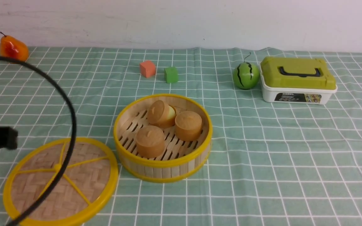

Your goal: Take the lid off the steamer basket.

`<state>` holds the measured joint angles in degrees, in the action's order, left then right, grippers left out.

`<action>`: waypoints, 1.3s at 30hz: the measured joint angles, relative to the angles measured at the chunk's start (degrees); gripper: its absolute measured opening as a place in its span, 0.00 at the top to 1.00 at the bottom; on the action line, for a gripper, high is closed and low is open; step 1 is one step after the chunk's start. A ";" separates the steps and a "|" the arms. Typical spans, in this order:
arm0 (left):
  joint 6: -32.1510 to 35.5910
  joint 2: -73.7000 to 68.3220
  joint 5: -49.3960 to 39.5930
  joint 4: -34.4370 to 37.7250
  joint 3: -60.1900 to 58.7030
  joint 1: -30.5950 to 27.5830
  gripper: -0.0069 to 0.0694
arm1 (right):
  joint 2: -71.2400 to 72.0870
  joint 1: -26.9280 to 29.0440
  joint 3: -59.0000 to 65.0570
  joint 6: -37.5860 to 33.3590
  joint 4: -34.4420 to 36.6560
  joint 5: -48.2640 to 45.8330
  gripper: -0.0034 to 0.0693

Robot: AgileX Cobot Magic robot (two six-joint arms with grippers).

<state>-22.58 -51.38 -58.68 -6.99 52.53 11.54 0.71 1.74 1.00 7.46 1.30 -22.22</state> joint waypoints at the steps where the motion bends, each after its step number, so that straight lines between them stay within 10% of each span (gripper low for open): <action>1: 1.47 4.78 2.66 1.25 -3.46 0.00 0.93 | 0.00 0.00 0.00 0.00 0.00 0.00 0.62; 12: 8.37 50.89 21.99 14.23 -32.15 0.00 0.93 | 0.00 0.00 0.00 0.00 0.00 0.00 0.62; 39: 7.81 45.35 28.05 15.35 -33.84 0.00 0.93 | 0.00 0.00 0.00 0.00 0.00 0.00 0.62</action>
<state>-14.77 -6.04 -30.63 8.36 18.69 11.54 0.71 1.74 1.00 7.46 1.30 -22.22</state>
